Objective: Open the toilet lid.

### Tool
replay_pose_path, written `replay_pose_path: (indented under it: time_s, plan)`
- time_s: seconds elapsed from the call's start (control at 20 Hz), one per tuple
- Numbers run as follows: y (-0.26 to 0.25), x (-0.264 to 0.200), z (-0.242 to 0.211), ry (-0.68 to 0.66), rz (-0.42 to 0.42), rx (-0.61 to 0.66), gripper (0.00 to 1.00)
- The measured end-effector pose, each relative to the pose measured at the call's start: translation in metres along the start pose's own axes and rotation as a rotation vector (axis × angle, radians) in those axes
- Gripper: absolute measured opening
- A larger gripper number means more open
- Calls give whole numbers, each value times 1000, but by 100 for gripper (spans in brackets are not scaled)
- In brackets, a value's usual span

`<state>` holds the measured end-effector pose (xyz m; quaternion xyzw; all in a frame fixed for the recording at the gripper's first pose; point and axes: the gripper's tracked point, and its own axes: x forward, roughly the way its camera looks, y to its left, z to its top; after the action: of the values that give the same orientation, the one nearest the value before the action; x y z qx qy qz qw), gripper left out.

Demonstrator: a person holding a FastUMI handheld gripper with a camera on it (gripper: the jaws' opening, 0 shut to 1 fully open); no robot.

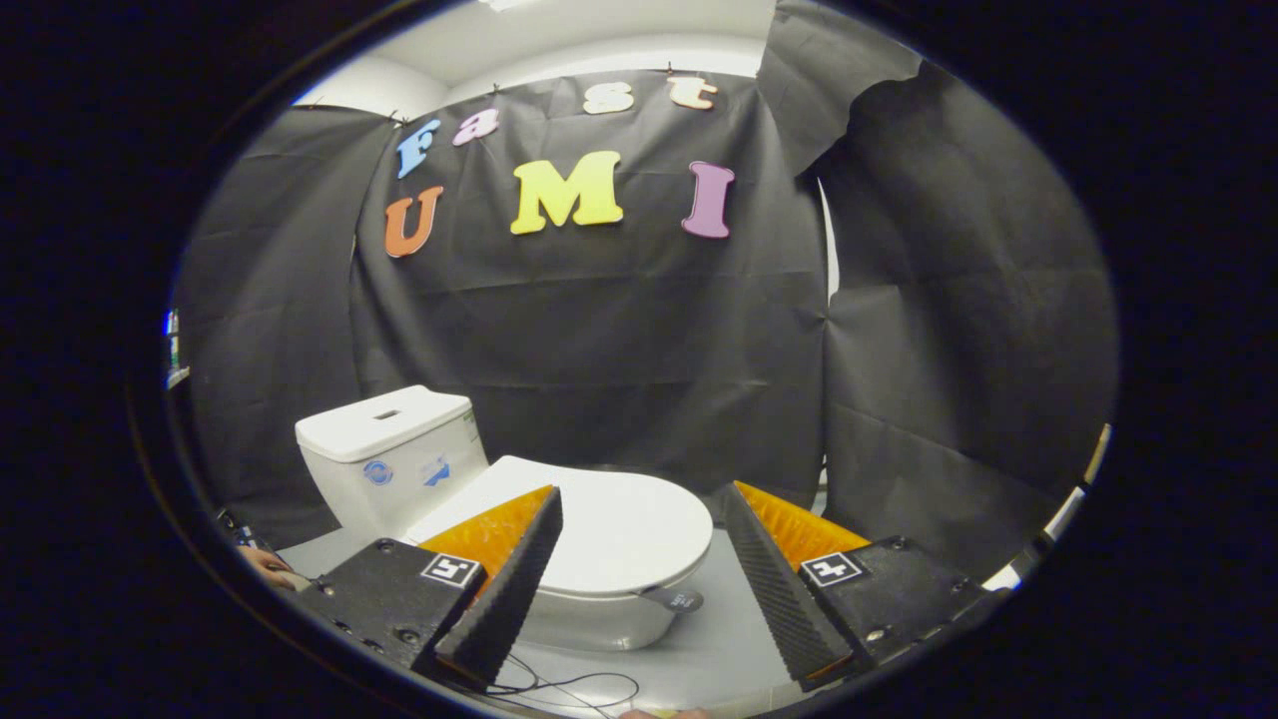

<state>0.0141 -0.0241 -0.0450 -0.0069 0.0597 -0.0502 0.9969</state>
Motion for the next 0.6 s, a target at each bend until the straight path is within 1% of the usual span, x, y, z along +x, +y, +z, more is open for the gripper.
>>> replay_pose_path:
  time_s: [0.1, 0.3, 0.45, 0.6]
  plan:
    - [1, 10, -9, 40, -14, 20, 100]
    - [-1, 36, -49, 200, -8, 70, 100]
    - [-17, 56, -75, 311, -25, 152, 100]
    - [-29, 69, -103, 408, -11, 252, 100]
